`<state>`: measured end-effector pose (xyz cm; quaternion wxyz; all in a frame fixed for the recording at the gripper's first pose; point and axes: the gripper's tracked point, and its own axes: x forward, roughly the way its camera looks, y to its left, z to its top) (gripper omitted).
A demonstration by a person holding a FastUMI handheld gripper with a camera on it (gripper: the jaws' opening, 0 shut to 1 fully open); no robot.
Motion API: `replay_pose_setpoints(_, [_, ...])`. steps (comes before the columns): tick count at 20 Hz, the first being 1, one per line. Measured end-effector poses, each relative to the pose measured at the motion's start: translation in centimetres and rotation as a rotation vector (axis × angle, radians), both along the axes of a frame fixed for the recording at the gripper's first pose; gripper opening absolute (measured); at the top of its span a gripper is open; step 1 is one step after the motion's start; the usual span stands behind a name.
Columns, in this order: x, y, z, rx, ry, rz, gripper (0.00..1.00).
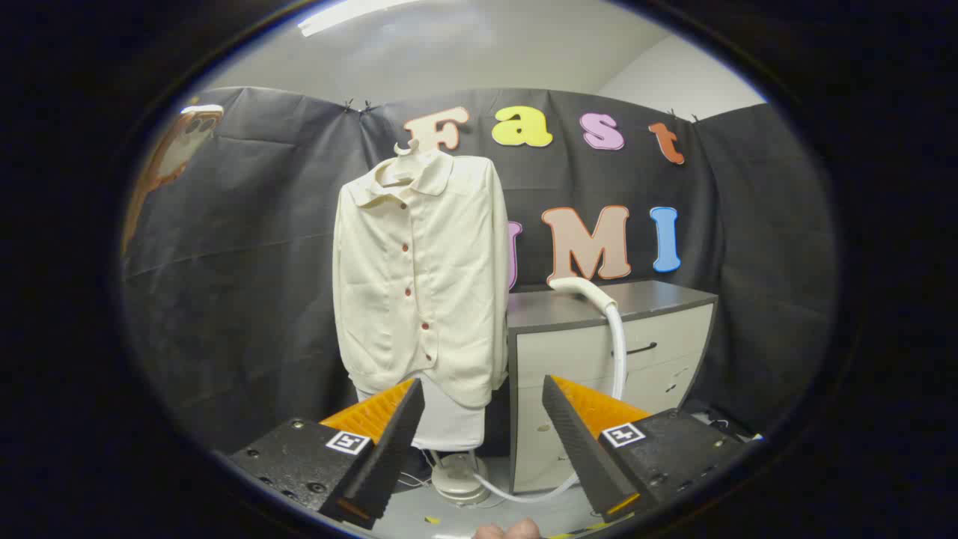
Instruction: Iron the clothes twice with a garment steamer, once on the left side and once on the right side.
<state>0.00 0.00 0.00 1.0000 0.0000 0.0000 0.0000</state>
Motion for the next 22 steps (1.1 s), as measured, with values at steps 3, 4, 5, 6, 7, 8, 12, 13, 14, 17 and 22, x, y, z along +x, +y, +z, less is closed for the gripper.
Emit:
replay_pose_setpoints(3, [0.1, 0.5, -0.1, 0.001, 0.003, 0.000, 0.97])
replay_pose_setpoints(4, [0.1, 0.6, -0.1, 0.000, 0.003, 0.000, 0.97])
replay_pose_setpoints(5, [0.2, 0.6, -0.1, -0.001, 0.005, 0.000, 0.97])
replay_pose_setpoints(6, [0.3, 0.7, -0.2, -0.001, 0.005, -0.002, 0.97])
replay_pose_setpoints(7, [0.2, 0.8, -0.2, -0.001, 0.006, -0.004, 0.97])
replay_pose_setpoints(8, [0.3, 0.8, -0.1, -0.001, 0.006, -0.006, 0.97])
replay_pose_setpoints(12, [0.5, 1.0, -0.2, 0.001, 0.007, -0.011, 0.97])
replay_pose_setpoints(13, [0.5, 1.1, -0.2, -0.002, 0.009, -0.010, 0.97])
replay_pose_setpoints(14, [0.4, 1.1, -0.3, -0.005, 0.009, -0.011, 0.97])
replay_pose_setpoints(17, [0.6, 0.9, -0.3, -0.001, 0.013, -0.017, 0.97])
replay_pose_setpoints(22, [1.4, 0.4, -0.3, -0.010, 0.021, -0.037, 0.97])
